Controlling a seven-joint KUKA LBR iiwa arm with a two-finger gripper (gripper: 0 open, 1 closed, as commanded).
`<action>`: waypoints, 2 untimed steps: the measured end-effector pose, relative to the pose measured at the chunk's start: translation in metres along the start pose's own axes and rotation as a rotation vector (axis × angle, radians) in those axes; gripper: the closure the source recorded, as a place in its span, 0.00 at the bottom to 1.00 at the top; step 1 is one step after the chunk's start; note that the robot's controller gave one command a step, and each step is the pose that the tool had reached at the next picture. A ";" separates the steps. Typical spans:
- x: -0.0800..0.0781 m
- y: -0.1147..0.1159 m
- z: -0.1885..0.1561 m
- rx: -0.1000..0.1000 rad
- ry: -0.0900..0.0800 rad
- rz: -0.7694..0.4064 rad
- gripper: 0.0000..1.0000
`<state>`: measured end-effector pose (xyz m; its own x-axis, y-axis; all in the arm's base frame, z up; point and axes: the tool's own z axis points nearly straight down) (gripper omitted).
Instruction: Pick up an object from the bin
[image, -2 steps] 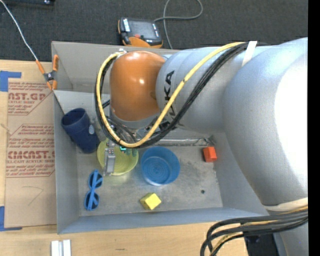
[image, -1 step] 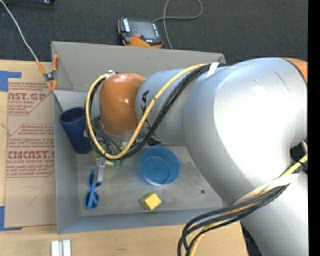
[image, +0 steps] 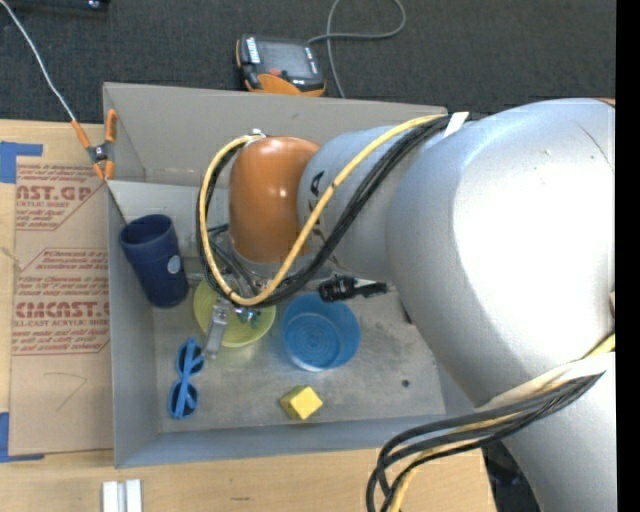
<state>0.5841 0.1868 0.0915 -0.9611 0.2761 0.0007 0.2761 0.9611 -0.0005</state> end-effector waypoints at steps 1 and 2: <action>0.001 0.001 0.001 0.000 0.004 -0.001 1.00; 0.021 0.024 -0.041 -0.002 0.002 -0.686 1.00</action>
Offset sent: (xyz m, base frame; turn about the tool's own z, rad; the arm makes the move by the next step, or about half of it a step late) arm 0.0000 0.0000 0.0000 0.0000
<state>0.5704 0.2159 0.1322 -0.9185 -0.3954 0.0022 -0.3953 0.9185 0.0022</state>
